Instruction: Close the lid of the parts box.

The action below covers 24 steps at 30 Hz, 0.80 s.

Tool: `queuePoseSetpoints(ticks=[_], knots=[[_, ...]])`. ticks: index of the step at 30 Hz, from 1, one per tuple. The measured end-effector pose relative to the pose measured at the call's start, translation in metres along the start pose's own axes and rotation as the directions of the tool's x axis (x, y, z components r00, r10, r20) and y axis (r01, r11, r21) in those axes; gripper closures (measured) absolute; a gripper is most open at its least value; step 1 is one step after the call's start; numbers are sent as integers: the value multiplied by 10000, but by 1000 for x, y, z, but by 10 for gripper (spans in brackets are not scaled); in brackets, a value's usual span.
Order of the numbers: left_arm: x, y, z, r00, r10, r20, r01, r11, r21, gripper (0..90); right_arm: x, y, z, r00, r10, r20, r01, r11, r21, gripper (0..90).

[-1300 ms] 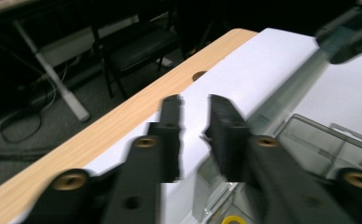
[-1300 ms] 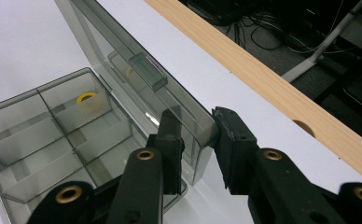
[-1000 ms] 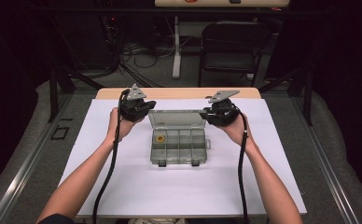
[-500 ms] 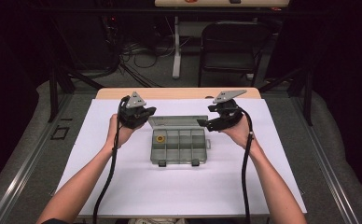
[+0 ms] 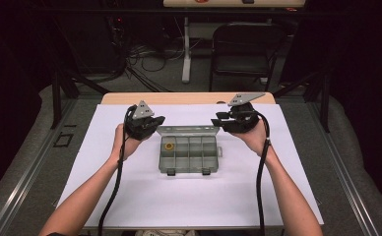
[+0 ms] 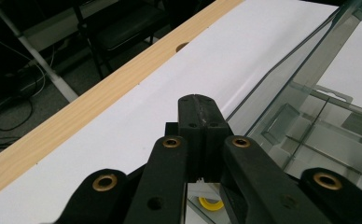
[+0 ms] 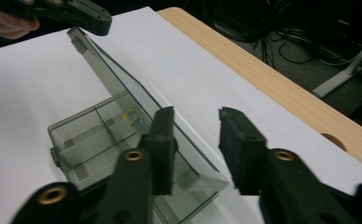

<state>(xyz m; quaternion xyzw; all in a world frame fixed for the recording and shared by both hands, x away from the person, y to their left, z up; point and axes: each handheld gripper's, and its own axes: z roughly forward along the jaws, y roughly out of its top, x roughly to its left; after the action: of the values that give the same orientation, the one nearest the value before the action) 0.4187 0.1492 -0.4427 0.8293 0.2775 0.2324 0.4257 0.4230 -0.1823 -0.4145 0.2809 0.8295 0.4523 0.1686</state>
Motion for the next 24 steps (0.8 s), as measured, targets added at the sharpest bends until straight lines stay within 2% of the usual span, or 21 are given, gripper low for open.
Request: queuePoseSetpoints(ticks=[8,11,16,24], knots=[[-5,-5,-5,10000,93,28,-93,10000,-14,900,2,-4,7,9994,-113,336,110,9999,89,842],[-7,-6,-5,9999,140,42,-140,9999,-4,900,5,-5,7,9989,-244,406,241,9997,79,864],[-10,-6,-5,9998,193,37,-193,9997,124,900,10,-9,10,9993,-176,329,170,9996,210,881],[-14,-10,-6,9998,184,116,-186,9997,170,900,22,-13,15,9986,-452,282,440,9982,400,900]])
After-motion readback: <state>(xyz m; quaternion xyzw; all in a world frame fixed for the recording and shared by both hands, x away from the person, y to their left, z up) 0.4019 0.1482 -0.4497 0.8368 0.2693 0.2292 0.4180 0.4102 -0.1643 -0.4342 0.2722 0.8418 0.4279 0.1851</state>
